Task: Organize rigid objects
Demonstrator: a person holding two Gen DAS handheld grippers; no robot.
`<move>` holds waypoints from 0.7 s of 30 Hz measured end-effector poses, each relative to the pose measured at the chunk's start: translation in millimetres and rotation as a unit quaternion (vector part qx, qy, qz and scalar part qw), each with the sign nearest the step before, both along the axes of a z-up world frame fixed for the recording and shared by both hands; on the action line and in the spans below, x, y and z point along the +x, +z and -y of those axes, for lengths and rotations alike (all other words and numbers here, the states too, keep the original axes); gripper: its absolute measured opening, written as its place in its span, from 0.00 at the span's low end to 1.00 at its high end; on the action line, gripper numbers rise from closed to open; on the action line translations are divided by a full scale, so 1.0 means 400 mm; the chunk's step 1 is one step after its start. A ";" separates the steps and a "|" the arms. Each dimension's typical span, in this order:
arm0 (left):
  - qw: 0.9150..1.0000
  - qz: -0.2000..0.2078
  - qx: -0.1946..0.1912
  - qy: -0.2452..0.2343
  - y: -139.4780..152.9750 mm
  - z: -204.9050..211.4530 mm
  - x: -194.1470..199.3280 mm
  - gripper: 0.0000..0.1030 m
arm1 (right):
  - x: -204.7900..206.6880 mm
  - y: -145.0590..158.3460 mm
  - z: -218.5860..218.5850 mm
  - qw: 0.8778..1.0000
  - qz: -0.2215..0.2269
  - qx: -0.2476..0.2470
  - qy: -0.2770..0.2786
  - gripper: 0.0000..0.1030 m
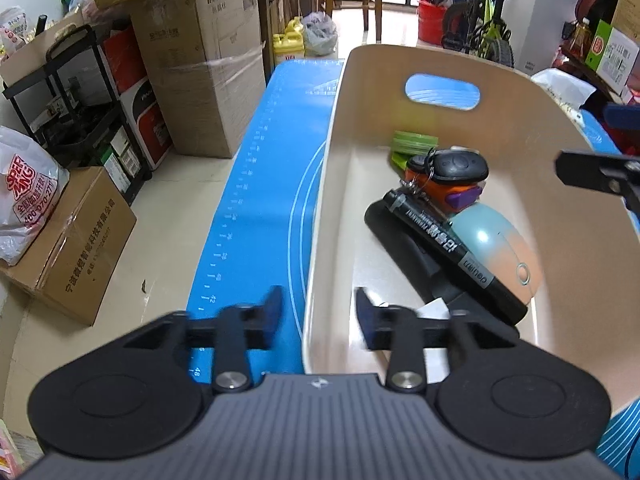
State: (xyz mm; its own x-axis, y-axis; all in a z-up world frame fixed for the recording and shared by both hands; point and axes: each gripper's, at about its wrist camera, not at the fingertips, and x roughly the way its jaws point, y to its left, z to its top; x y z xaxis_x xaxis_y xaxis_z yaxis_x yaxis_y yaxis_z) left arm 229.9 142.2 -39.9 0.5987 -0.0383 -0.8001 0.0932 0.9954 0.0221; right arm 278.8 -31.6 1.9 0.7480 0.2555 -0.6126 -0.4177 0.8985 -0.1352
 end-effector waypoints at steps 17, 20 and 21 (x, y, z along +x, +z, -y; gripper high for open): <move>0.997 0.079 -0.005 -0.001 0.115 0.031 -0.151 0.70 | -0.198 0.055 0.101 0.997 0.018 0.050 -0.059 0.98; 0.996 0.093 -0.013 0.000 0.136 0.035 -0.189 0.70 | -0.241 0.061 0.104 0.996 0.019 0.051 -0.067 0.98; 0.995 0.096 -0.015 -0.002 0.141 0.038 -0.204 0.70 | -0.256 0.063 0.106 0.996 0.020 0.051 -0.070 0.98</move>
